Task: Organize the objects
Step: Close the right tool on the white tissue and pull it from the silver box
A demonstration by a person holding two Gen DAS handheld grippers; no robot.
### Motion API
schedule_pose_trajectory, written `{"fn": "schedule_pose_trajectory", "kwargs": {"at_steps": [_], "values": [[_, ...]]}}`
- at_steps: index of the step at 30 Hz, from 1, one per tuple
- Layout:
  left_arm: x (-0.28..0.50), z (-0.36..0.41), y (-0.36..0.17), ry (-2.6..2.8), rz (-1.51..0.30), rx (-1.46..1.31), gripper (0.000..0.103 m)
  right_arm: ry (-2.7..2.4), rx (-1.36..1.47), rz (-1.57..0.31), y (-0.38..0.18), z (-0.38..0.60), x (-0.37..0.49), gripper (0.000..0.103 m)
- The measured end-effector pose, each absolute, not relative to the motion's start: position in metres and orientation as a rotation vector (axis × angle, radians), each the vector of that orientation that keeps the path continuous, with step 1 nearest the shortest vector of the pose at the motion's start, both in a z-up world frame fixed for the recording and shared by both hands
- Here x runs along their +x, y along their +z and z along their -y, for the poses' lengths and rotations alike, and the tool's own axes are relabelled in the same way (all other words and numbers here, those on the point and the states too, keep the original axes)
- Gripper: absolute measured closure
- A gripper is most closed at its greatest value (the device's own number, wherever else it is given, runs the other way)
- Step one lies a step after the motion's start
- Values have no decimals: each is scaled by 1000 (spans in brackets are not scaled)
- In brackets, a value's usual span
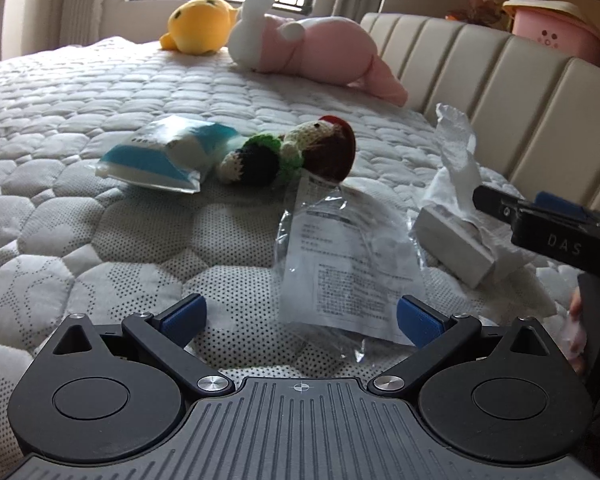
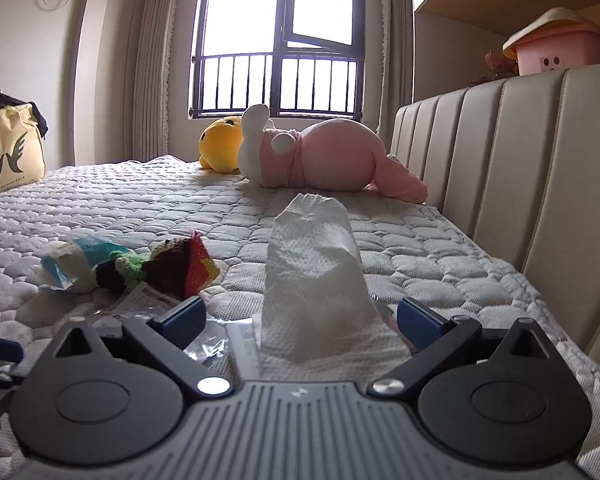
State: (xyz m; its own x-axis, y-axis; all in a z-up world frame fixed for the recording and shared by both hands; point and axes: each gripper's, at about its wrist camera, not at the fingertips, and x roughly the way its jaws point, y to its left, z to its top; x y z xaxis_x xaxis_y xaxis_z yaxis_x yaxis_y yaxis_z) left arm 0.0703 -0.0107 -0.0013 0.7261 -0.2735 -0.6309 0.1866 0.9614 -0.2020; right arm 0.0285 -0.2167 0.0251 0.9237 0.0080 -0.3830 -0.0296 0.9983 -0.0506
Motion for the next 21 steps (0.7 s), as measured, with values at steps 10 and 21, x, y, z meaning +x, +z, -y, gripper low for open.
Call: {"fn": "schedule_pose_trajectory", "kwargs": {"at_steps": [10,21], "values": [[82,17,-8,-189,-748,-99,0,-13,-149,-498,7,211,100,17],[81,18,-11,-190,-732,-87,0,54,-15,-510,7,226,98,81]]}}
